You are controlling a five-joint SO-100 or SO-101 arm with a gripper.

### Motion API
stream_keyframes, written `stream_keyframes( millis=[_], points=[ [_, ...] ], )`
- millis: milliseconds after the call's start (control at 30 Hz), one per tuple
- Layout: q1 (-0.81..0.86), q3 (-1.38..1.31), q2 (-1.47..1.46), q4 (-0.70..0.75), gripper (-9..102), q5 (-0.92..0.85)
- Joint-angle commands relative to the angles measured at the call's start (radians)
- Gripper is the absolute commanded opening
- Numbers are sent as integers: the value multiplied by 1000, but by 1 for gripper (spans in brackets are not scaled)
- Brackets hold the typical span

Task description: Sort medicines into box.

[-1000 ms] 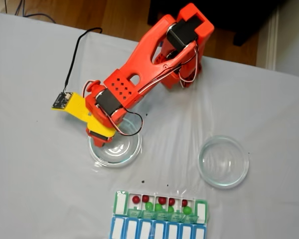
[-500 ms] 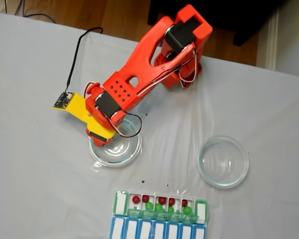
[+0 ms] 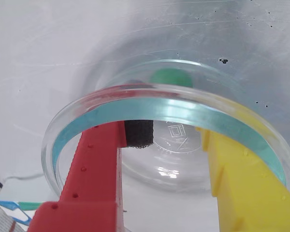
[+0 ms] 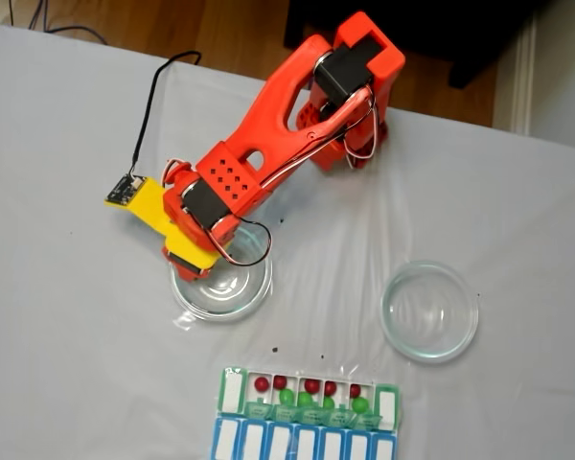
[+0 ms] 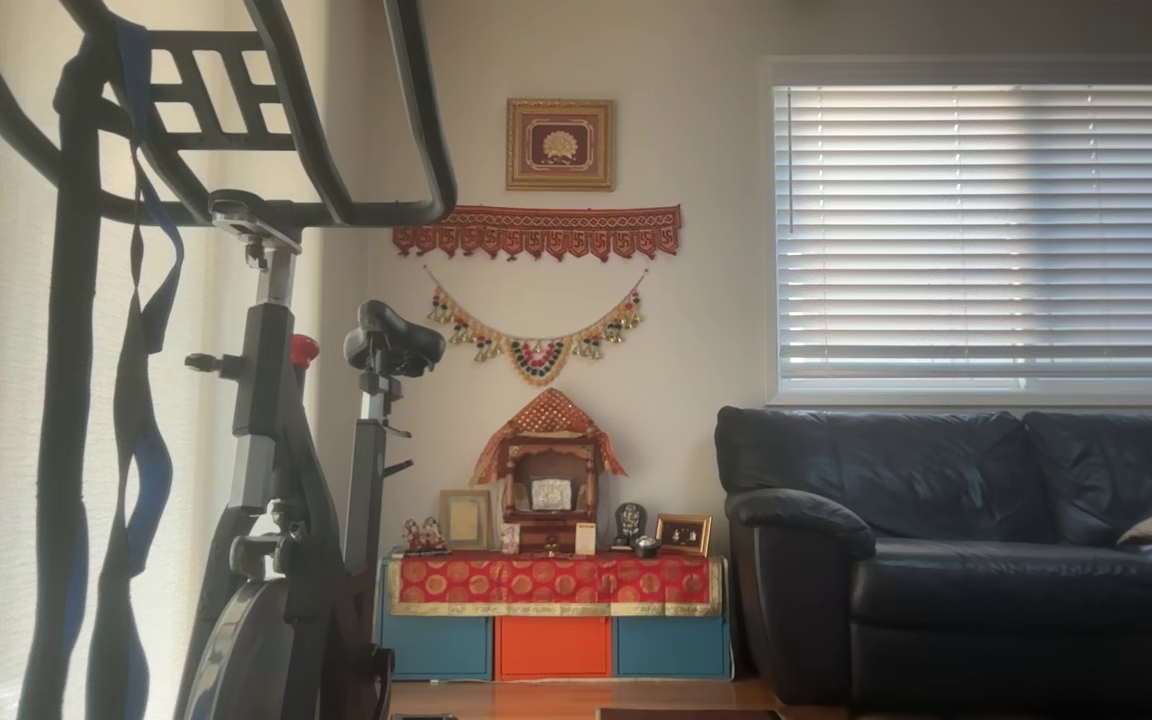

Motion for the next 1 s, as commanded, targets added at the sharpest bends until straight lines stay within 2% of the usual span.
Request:
stream_keyframes(
  millis=[0,333,700,967],
  points=[
    [28,0,15,-17,18,9],
    [35,38,46,-21,16,-26],
    [9,124,126,-58,14,-233],
    [6,144,147,-98,15,-239]
  ],
)
